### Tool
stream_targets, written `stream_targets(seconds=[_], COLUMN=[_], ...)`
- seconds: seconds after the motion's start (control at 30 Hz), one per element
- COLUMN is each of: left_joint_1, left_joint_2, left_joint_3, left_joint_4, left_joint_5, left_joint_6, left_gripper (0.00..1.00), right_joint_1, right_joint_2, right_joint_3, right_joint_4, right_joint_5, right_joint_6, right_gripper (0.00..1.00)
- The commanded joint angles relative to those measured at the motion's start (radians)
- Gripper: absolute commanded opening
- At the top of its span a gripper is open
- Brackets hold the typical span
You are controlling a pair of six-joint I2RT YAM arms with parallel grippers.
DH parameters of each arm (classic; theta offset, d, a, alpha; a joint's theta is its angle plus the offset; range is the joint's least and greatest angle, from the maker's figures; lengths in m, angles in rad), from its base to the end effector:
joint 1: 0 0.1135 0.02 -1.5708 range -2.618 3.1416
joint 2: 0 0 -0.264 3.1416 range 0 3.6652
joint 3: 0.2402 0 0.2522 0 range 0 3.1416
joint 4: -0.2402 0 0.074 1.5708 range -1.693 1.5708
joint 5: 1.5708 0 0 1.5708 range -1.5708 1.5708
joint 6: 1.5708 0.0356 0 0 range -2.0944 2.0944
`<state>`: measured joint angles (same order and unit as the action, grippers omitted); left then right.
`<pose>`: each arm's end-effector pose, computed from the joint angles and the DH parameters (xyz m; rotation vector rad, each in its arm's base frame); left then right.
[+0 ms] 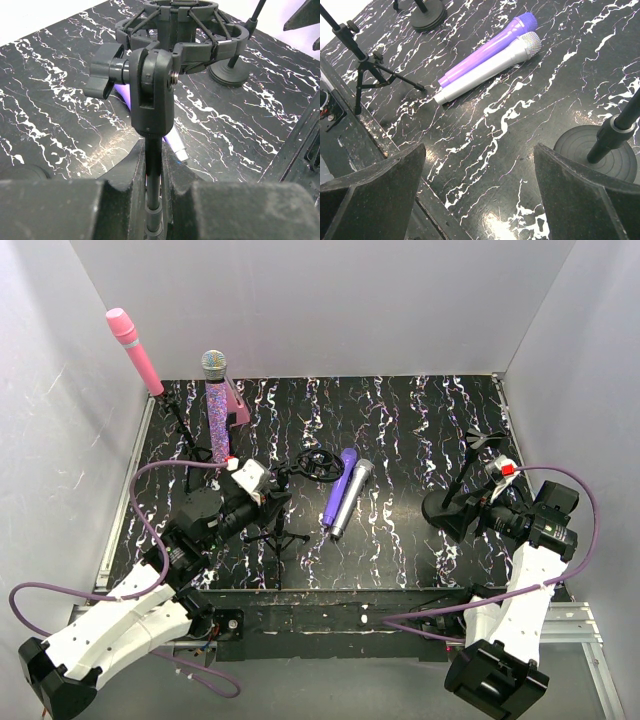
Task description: Attach the microphones to the stand
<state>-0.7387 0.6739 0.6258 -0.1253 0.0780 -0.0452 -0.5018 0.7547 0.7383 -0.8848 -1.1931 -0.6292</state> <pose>0.1232 -0.1159 0.3075 0.6622 1.6602 -0.6377 0.1278 -0.0324 0.2820 -0.5624 1.8462 0.7268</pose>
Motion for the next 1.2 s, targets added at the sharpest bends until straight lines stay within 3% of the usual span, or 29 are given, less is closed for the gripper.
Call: stream_targets(seconds=[0.0, 0.93, 1.17], left_joint_1=[0.002, 0.002, 0.002], left_joint_2=[0.004, 0.033, 0.121], left_joint_3=[-0.020, -0.066, -0.051], left_joint_4=[0.050, 0.119, 0.239], left_joint_5=[-0.014, -0.006, 0.005], left_joint_6=[-0.001, -0.027, -0.007], left_gripper=[0.00, 0.00, 0.00], right_joint_1=[0.002, 0.002, 0.002], right_joint_2=[0.003, 0.018, 0.012], right_joint_3=[0.003, 0.004, 0.004], right_joint_4=[0.024, 0.021, 0.018], right_joint_5=[-0.031, -0.031, -0.034], right_joint_6=[-0.013, -0.017, -0.020], right_gripper=[0.96, 0.96, 0.96])
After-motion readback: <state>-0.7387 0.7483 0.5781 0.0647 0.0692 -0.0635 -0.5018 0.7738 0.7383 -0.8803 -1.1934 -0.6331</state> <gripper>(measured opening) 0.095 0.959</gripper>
